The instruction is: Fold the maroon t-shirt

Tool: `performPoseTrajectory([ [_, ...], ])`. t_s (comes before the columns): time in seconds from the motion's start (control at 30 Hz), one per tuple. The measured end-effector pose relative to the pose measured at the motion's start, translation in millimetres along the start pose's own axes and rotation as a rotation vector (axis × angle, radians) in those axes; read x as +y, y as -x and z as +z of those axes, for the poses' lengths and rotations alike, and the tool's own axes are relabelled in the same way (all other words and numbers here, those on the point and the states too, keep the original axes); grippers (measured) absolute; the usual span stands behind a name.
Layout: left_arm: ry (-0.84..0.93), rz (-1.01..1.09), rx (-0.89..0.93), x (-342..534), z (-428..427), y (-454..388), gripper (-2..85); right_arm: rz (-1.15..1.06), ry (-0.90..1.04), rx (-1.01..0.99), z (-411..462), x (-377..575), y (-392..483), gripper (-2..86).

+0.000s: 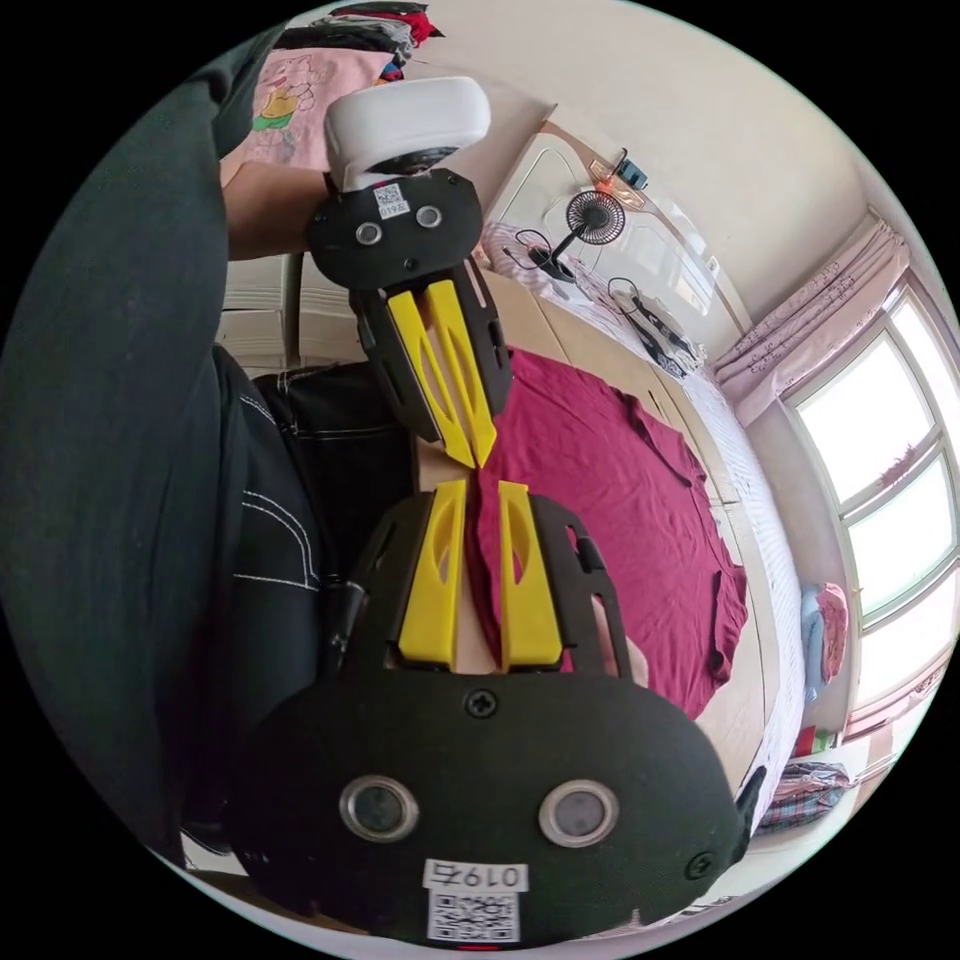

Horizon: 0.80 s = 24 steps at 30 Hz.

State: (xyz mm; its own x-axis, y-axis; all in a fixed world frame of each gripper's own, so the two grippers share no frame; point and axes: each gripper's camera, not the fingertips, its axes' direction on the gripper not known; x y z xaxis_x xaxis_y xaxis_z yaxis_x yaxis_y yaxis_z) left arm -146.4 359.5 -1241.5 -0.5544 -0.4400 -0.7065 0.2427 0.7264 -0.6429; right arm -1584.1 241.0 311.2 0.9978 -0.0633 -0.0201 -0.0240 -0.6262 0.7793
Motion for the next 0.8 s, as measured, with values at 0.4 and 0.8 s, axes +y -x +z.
performPoseTrajectory([
  [0.4, -0.069, -0.1, 0.039, 11.9, -18.8, 24.9, 2.7, -0.029, 0.04, 0.091, 31.1, 4.9, 5.1, 0.3],
  [0.8, 0.008, -0.093, -0.124, 23.2, -17.9, 14.3, 9.3, 0.189, -0.047, -0.103, 25.8, 30.2, -39.2, -0.7],
])
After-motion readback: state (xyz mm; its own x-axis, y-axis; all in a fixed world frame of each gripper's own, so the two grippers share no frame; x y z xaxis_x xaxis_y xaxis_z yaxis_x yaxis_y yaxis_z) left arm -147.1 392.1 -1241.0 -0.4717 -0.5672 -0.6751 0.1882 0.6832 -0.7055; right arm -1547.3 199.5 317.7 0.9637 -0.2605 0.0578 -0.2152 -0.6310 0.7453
